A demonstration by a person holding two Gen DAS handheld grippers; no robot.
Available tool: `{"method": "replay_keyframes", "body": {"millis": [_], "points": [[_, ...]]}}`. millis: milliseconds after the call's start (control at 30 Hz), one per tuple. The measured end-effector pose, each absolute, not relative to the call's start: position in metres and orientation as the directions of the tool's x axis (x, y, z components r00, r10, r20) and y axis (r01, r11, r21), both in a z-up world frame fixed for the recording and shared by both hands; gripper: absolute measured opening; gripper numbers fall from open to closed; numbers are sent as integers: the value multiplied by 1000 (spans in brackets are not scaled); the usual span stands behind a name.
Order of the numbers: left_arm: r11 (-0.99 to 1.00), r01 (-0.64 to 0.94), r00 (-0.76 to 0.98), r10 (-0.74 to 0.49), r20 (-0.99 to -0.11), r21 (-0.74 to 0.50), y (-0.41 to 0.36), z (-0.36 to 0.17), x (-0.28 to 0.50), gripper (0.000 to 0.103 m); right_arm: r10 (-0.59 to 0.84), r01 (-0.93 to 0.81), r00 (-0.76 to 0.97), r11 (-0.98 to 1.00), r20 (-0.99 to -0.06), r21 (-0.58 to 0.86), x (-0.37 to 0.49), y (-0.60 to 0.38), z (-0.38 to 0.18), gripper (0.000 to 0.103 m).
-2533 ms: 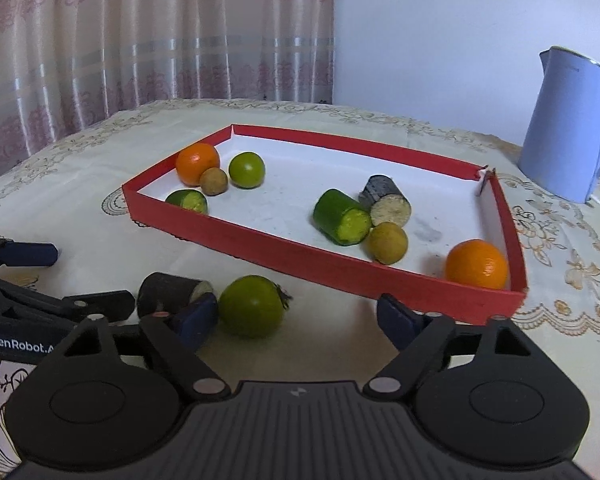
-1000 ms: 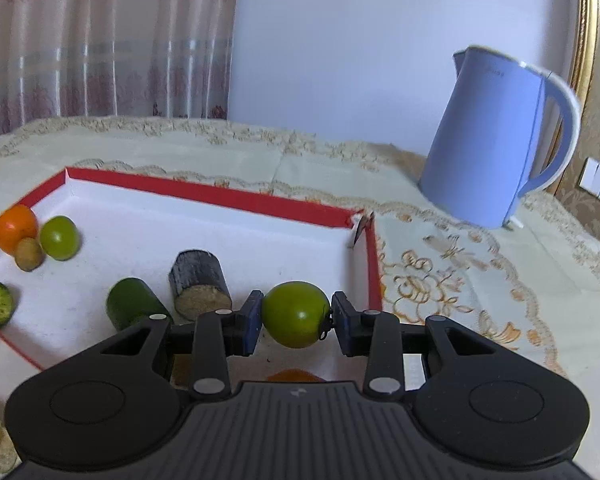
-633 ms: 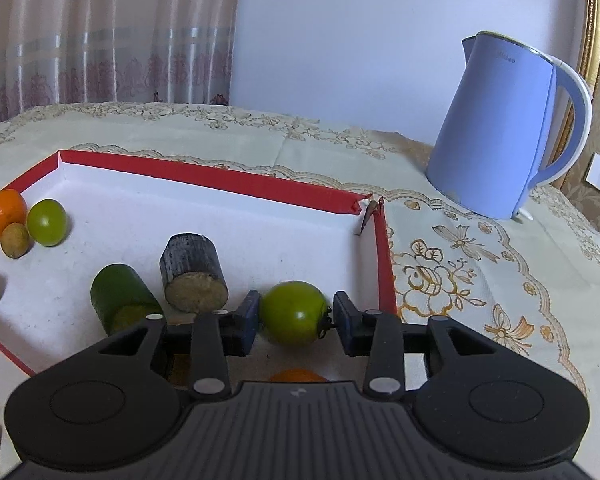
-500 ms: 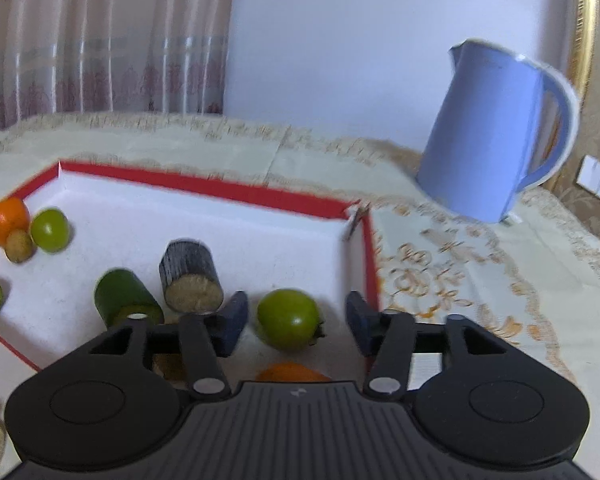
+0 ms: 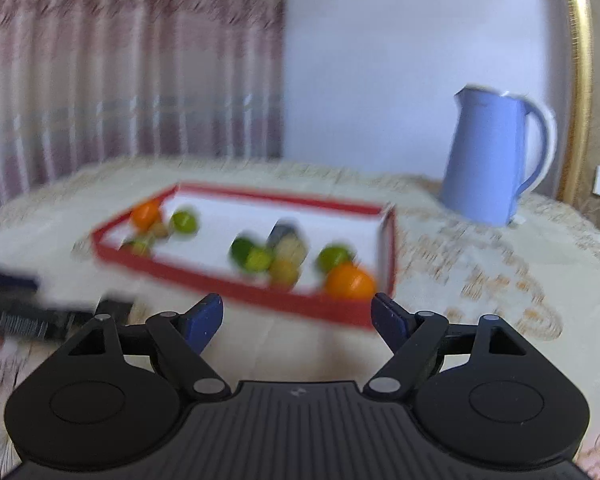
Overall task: Organize fruits
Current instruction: 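Carry the green tomato into the tray and open the right gripper, then lower the left gripper and close it on the dark cylindrical piece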
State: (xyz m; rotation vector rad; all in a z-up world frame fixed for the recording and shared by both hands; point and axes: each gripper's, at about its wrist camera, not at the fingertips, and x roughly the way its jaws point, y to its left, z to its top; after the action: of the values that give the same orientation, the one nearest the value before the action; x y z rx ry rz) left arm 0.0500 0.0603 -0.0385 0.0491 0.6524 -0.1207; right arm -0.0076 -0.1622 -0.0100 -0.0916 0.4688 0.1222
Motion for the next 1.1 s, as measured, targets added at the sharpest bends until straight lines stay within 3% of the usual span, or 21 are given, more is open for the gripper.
{"method": "replay_keyframes", "body": {"millis": [367, 600, 633, 733, 933, 1100], "points": [[992, 128, 787, -97, -609, 7, 60, -38, 50, 103, 40, -54, 805, 999, -592, -7, 17, -172, -38, 82], [992, 127, 788, -97, -609, 7, 60, -38, 50, 103, 52, -66, 792, 998, -609, -1, 19, -171, -41, 93], [992, 124, 788, -95, -608, 5, 60, -38, 50, 103, 48, -69, 790, 998, -612, -10, 19, -170, -41, 101], [992, 122, 795, -86, -600, 20, 58, -37, 47, 103, 51, -68, 783, 998, -620, -4, 20, -171, -42, 103], [978, 182, 797, -205, -568, -99, 53, -18, 29, 103, 50, -68, 783, 998, -620, -5, 21, -171, -42, 103], [967, 228, 787, -251, -564, -113, 28, -4, 31, 103, 50, -68, 783, 998, -620, -5, 21, -170, -42, 103]]}}
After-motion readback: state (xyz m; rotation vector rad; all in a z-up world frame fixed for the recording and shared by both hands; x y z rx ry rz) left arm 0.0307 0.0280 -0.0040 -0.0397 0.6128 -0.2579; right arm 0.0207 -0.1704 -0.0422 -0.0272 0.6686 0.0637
